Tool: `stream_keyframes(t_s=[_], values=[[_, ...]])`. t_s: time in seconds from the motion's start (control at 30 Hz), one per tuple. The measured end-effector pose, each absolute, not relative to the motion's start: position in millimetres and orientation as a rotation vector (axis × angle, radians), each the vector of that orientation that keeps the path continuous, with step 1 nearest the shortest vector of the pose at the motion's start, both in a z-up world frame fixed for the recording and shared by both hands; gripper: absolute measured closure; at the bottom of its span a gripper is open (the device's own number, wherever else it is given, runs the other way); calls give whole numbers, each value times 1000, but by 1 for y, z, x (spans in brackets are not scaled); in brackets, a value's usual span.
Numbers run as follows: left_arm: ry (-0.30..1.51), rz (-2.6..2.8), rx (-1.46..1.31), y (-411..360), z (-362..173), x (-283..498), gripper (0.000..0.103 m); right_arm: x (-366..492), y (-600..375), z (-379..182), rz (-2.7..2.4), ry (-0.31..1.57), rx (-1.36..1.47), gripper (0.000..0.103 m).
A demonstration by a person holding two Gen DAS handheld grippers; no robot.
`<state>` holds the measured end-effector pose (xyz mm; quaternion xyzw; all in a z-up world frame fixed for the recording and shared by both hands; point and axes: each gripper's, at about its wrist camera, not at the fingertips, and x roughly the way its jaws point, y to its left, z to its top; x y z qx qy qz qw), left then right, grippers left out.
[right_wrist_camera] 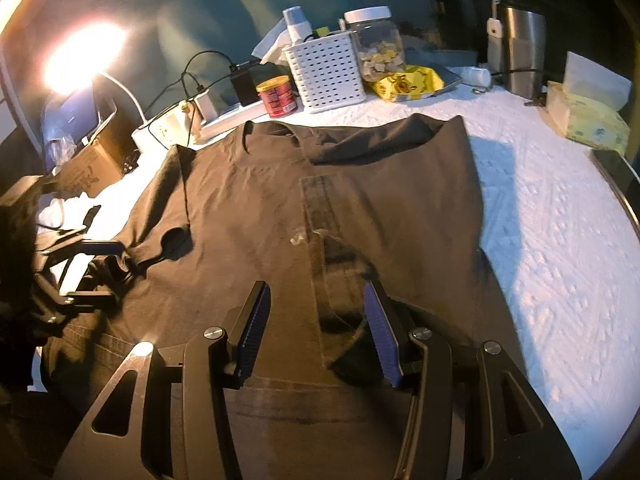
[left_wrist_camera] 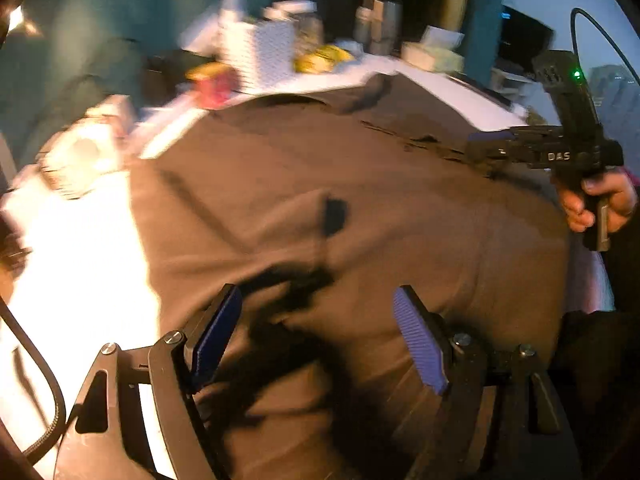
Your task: Fold small clothes
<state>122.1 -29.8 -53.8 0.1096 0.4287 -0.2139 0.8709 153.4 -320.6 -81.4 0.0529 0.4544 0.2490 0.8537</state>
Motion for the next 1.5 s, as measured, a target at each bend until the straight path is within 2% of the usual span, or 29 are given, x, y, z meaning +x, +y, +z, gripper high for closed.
stream_keyframes(t_s=[0.2,0.23,0.3,0.47,0.5,0.6,0.63,0.67,0.93,1.03,1.27,1.5], values=[[834,-381,278,-14,-66,107,27,168,-284,-77,584,955,91,51],[831,-380,290,-15,-69,108,36,170,-278,-77,590,955,91,51],[828,-393,290,-17,-73,112,45,177,-267,-75,596,960,97,51],[831,-388,261,-16,-83,126,75,190,-240,-74,626,962,127,51],[841,-399,252,-15,-84,128,88,192,-234,-75,637,965,128,51],[825,-413,219,-10,-80,124,97,196,-217,-80,664,984,126,53],[827,-422,195,-7,-78,122,100,198,-212,-82,673,994,129,60],[828,-423,180,-5,-77,121,100,199,-207,-84,683,1005,132,64],[825,-419,124,6,-74,105,100,204,-165,-92,768,1056,114,65],[831,-418,119,10,-73,102,100,205,-151,-100,790,1087,91,99],[869,-420,87,18,-76,93,100,215,-150,-87,728,1010,33,100],[911,-394,92,14,-78,91,100,214,-148,-96,710,1039,-12,100]])
